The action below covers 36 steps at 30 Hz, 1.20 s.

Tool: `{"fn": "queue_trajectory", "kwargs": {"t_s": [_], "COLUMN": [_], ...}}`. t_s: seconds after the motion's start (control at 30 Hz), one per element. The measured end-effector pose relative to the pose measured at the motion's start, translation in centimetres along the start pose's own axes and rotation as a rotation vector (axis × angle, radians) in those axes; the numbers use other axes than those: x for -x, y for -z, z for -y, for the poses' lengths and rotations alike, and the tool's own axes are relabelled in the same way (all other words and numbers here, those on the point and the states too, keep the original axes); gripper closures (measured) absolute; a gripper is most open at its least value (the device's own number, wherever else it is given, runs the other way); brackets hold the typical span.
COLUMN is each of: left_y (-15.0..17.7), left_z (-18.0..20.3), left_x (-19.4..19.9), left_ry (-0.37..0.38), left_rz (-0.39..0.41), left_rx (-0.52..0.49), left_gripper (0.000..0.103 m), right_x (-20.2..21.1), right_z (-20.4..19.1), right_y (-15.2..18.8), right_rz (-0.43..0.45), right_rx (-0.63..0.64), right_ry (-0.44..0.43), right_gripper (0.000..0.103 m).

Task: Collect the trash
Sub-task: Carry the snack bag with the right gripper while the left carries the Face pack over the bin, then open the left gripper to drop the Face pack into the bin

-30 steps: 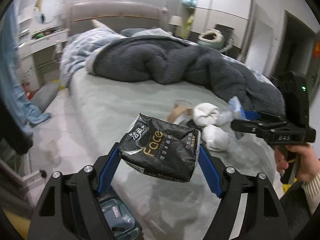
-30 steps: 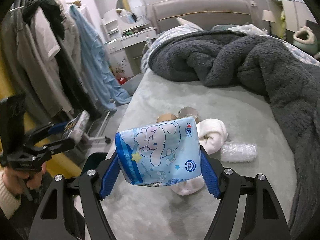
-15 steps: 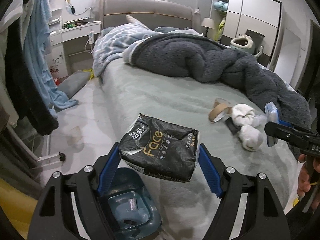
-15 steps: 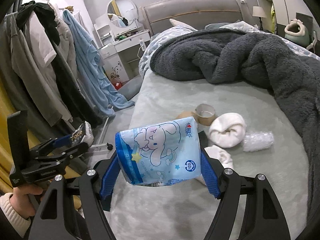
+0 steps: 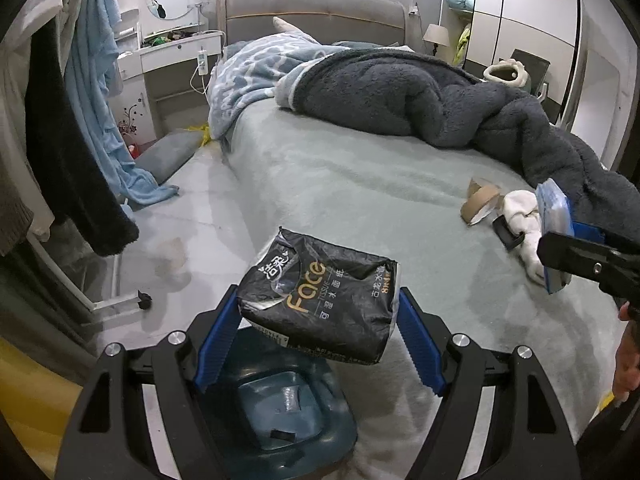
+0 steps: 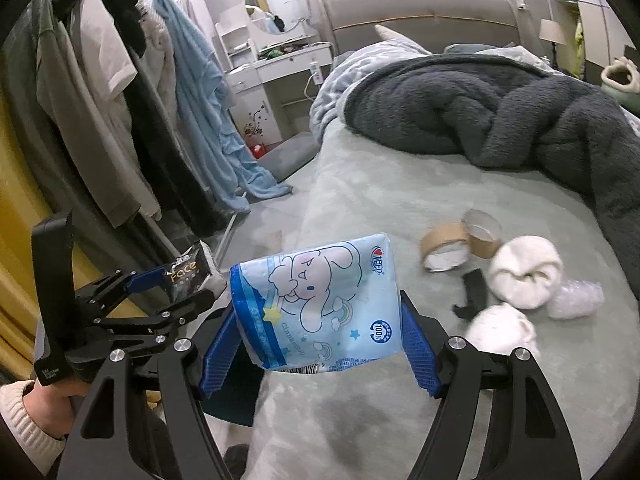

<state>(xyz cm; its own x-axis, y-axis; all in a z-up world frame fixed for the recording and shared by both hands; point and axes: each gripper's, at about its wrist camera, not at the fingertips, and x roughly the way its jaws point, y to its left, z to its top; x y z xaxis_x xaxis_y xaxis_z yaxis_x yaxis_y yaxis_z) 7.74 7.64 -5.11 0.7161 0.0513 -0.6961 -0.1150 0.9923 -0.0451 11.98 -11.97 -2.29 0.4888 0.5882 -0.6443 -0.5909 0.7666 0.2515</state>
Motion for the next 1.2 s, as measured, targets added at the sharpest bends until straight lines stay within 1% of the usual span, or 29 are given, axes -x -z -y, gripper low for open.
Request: {"fn": "queue_trajectory", "kwargs": {"t_s": [0.27,0.47,0.53,0.7,0.87,1.0,1.2], "left_y": [0.9,1.4,1.6,2.8,3.8,4.9,5.8], "left_z": [-2.7,-4.6,-5.1,-6.7,-8.3,-9.3,-10.2], "left_x": [-0.5,-1.4,-1.9,-3.5,-4.5,-5.3,-6.2], "left_ry": [-0.086,-0.082,-0.091,-0.056,-0.038,-0.035,-0.017], "left_rz": [-0.007,-0.036,-0.063,-0.156,-0.214,-0.269,-0.329], "left_rx": [0.023,0.039,0.040,0.053,0.078,0.082,0.091], "left_gripper": [0.025,0.025,0.025,0.025,0.025,0.025,0.025], "right_x": [-2.2,-4.4,-5.2,-7.0,-8.6,-9.8,-12.1], "right_z": [-2.3,-3.8,-4.3,-5.7,-6.6,-7.1,-8.0], "right_y": [-0.9,-1.2,-1.2,-1.5,-1.6,-1.7,-1.4], "right_rz": [-0.021,-0.047,-0.058,-0.075,-0.098,-0.115,-0.157], "right_rx": [0.026,0.043,0.047,0.061,0.068,0.075,0.088], "right_ry": [-0.028,-0.045,-0.050,-0.062,-0.072,-0.078,-0.089], "right_gripper": [0.029,0.029,0.029,0.029,0.029,0.029,0.029]}}
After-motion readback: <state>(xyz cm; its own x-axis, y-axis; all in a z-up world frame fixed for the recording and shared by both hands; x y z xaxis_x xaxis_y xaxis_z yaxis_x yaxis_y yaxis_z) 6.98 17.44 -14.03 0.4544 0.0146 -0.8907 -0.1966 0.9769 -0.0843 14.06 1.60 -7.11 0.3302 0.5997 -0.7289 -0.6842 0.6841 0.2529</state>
